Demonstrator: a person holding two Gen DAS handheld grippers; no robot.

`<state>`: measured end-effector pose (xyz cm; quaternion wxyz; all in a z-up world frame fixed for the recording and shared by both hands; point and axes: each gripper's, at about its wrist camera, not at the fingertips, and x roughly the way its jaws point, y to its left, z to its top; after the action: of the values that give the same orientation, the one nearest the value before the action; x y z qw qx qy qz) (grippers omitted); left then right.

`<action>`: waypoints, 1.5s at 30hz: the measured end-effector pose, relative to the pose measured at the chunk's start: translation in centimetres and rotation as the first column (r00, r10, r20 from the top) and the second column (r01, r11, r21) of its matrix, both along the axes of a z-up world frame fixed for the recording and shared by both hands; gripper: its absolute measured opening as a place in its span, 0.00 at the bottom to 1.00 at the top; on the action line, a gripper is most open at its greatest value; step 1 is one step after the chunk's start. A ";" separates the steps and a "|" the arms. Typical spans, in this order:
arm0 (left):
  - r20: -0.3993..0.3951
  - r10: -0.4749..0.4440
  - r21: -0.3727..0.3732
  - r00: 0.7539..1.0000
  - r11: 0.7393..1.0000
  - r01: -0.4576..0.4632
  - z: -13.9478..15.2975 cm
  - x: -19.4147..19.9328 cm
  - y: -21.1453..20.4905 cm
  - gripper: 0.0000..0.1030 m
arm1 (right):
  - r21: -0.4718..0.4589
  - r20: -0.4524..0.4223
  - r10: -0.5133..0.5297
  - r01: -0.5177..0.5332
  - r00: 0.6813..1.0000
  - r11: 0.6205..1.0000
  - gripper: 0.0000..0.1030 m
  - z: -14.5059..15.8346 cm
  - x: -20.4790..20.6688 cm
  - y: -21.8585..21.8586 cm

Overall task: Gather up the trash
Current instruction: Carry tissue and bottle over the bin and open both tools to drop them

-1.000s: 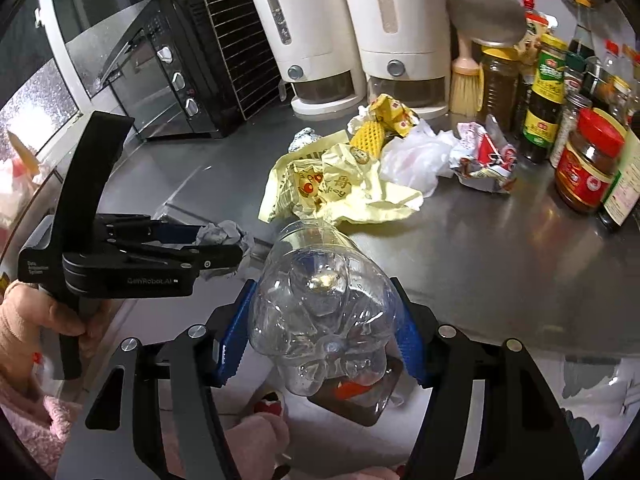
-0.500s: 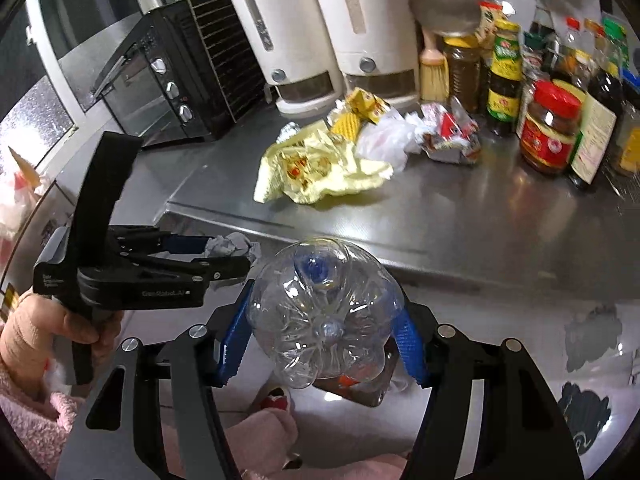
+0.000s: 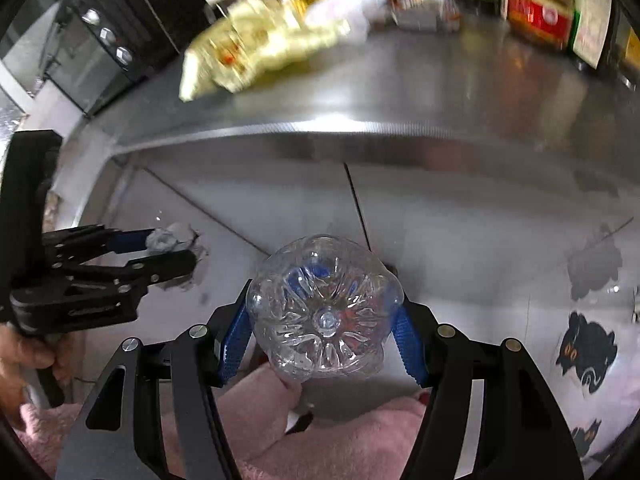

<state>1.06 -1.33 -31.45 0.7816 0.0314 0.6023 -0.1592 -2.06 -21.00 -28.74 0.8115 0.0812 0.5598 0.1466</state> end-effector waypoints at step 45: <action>-0.133 0.042 0.066 0.990 0.997 -0.033 -16.5 1.7 -1.6 0.83 | -0.051 -0.235 -0.241 0.236 0.942 0.970 0.81 -15.3 5.9 0.5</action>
<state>2.78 -2.96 -47.91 0.7408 0.0342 0.6588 -0.1267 3.83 -20.47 -44.03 0.7505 0.1566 0.6413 0.0303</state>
